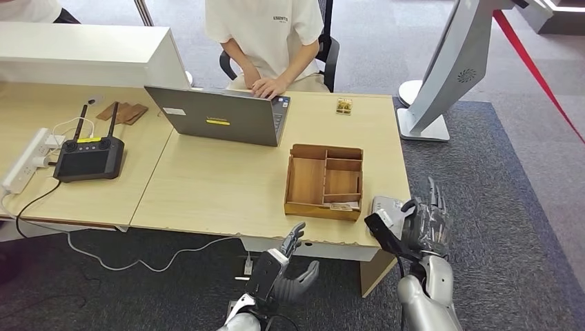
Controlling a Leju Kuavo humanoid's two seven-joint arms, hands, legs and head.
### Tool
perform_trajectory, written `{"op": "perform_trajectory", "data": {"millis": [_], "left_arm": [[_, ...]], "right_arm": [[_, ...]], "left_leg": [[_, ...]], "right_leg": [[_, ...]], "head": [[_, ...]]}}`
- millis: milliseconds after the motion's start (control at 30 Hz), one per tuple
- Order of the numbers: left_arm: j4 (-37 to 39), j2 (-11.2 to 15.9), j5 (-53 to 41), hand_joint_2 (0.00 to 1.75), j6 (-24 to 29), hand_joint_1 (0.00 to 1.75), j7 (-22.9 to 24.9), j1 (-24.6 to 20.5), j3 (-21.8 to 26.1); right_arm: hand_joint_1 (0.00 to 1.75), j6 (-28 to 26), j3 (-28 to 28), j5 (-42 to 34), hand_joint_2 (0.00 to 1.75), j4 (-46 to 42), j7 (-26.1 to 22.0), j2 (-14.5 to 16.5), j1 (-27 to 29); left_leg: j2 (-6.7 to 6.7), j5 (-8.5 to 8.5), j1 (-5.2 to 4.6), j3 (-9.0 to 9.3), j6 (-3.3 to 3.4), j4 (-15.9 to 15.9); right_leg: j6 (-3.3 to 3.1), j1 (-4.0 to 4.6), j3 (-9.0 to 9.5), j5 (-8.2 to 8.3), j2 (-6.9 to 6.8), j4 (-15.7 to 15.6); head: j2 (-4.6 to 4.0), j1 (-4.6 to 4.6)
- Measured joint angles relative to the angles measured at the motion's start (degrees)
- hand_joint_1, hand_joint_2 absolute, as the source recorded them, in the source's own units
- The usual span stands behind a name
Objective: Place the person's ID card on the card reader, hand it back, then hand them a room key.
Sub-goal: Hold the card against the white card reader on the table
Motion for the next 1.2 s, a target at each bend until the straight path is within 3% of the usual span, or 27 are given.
{"op": "perform_trajectory", "data": {"millis": [767, 1200], "left_arm": [[0.0, -0.2, -0.3, 1.75, -2.1, 0.0, 0.1, -0.2, -0.1], [0.1, -0.3, -0.6, 1.75, -2.2, 0.0, 0.2, -0.3, -0.1]], "right_arm": [[1.75, 0.0, 8.4, -6.4, 1.75, 10.1, 4.8, 0.6, -3.6], [1.75, 0.0, 11.7, -14.0, 1.75, 9.8, 2.5, -0.4, -3.8]], "left_leg": [[0.02, 0.0, 0.0, 0.06, 0.0, 0.0], [0.02, 0.01, 0.0, 0.06, 0.0, 0.0]], "right_leg": [[0.0, 0.0, 0.01, 0.0, 0.01, 0.0], [-0.01, 0.0, 0.03, 0.01, 0.01, 0.0]], "head": [[0.01, 0.0], [0.0, -0.01]]}}
